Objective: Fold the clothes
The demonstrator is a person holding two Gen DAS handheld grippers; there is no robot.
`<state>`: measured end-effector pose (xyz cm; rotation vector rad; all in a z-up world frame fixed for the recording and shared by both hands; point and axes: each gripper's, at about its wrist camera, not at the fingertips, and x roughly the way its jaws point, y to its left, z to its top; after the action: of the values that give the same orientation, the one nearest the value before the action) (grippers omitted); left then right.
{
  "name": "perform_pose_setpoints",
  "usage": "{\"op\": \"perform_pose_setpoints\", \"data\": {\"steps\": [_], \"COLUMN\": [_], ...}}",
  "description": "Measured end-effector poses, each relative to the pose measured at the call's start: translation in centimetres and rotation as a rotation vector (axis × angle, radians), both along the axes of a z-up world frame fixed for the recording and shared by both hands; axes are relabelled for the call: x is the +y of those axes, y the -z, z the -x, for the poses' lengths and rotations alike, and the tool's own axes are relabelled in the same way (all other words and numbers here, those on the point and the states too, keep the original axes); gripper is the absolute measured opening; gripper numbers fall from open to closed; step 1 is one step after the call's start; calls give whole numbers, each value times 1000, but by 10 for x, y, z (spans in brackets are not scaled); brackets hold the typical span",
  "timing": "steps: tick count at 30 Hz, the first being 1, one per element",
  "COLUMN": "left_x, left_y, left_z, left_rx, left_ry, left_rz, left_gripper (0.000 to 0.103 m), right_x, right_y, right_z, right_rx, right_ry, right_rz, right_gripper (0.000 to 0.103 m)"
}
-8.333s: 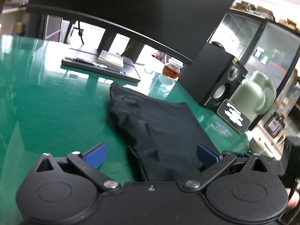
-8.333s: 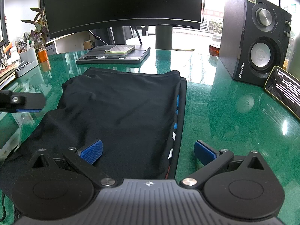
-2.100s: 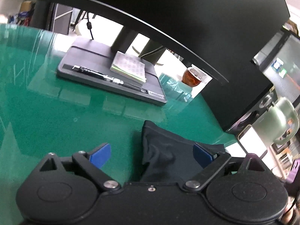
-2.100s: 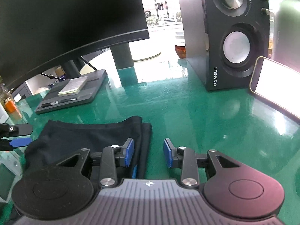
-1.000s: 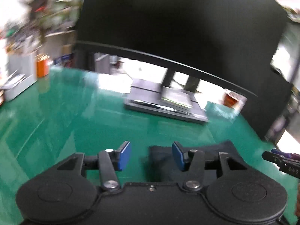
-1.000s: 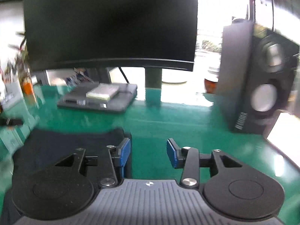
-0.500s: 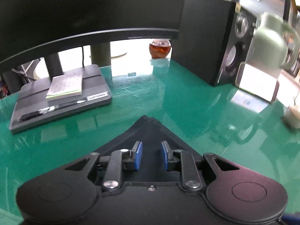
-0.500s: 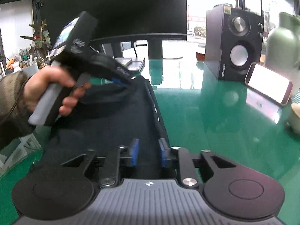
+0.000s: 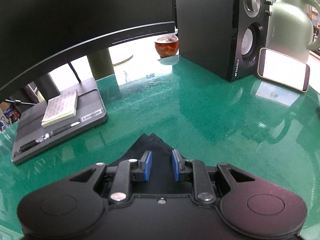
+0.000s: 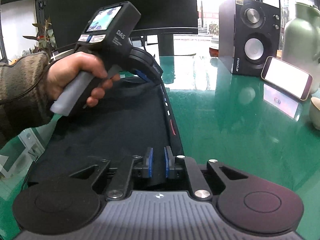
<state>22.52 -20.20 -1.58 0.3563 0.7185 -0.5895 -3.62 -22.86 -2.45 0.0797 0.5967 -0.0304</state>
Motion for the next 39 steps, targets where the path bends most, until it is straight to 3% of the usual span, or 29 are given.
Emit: {"op": "perform_pose_setpoints", "data": {"steps": [7, 12, 15, 17, 19, 25, 33, 39], "left_x": [-16, 0, 29, 52, 74, 116, 132, 137], "left_y": [1, -12, -22, -26, -27, -16, -2, 9], "left_z": [7, 19, 37, 47, 58, 75, 70, 66], "left_rx": [-69, -72, -82, -87, -103, -124, -84, -67], "left_ry": [8, 16, 38, 15, -2, -68, -85, -90], "left_rz": [-51, 12, 46, 64, 82, 22, 44, 97], "left_gripper": [24, 31, 50, 84, 91, 91, 91, 100], "right_x": [7, 7, 10, 11, 11, 44, 94, 110], "right_y": [1, 1, 1, 1, 0, -16, -12, -5], "right_z": [8, 14, 13, 12, 11, 7, -14, -11], "right_rx": [-16, -26, -25, -25, -21, -35, 20, 31], "right_ry": [6, 12, 14, 16, 28, -31, -67, -23], "right_rz": [15, 4, 21, 23, 10, -28, 20, 95], "right_gripper": [11, 11, 11, 12, 12, 17, 21, 26]}}
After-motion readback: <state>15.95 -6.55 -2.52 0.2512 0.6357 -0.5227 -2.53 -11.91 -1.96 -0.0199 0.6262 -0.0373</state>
